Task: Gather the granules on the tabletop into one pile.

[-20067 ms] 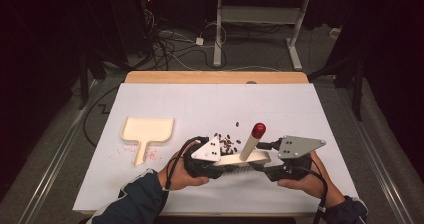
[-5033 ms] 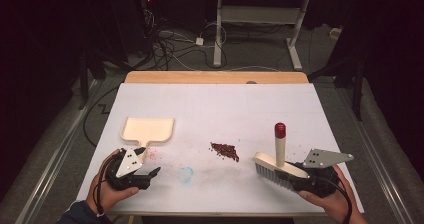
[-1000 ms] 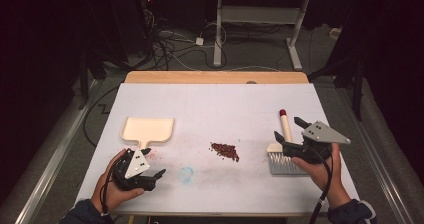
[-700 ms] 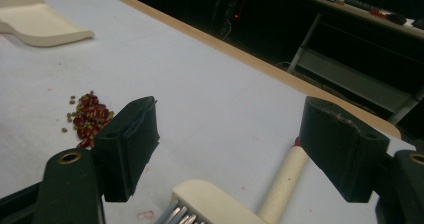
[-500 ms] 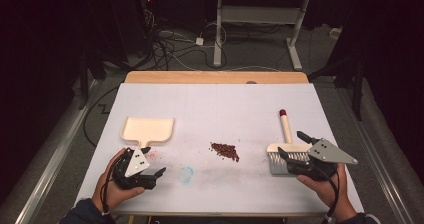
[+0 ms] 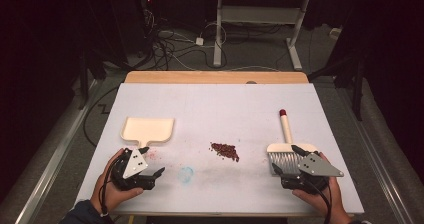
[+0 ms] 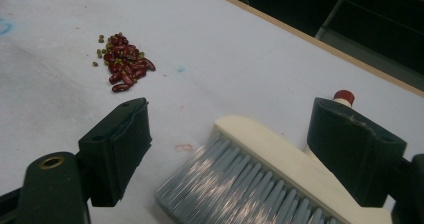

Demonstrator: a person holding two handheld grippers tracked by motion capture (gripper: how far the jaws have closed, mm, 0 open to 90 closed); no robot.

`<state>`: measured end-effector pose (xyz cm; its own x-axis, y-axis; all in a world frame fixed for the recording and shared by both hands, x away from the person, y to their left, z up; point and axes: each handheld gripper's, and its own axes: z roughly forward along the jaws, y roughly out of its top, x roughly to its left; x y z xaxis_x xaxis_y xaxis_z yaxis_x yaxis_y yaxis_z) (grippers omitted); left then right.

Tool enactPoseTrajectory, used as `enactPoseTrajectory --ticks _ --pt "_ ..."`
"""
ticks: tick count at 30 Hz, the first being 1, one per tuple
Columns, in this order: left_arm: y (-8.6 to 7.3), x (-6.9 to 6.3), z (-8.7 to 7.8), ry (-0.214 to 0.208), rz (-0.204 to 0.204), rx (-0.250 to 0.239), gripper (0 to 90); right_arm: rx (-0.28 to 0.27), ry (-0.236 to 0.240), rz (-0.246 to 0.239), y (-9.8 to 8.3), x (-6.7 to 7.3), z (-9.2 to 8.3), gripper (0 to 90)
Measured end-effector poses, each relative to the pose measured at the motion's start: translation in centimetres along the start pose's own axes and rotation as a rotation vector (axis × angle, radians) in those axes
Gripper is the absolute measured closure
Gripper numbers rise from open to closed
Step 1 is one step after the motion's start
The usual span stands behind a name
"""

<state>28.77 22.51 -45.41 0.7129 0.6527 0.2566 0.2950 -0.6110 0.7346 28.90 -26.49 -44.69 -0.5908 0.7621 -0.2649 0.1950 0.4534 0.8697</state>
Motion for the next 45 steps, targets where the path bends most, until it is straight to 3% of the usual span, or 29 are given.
enactPoseTrajectory --ticks 6,17,28,45 --pt "-0.2 -0.1 -0.2 0.000 0.001 0.000 18.4 -0.020 -0.012 0.004 0.4 0.0 -0.4 18.1" --pt "-0.3 -0.1 -0.2 0.002 0.005 0.006 18.4 -0.013 -0.012 -0.042 0.6 0.5 -0.1 18.1" --pt "-0.3 -0.3 -0.1 -0.007 0.023 0.019 18.4 0.013 -0.044 -0.090 0.7 1.0 0.1 18.2" --pt "-0.2 -0.3 0.1 -0.008 0.026 0.025 18.4 0.000 -0.043 -0.096 0.9 1.1 -0.2 18.2"
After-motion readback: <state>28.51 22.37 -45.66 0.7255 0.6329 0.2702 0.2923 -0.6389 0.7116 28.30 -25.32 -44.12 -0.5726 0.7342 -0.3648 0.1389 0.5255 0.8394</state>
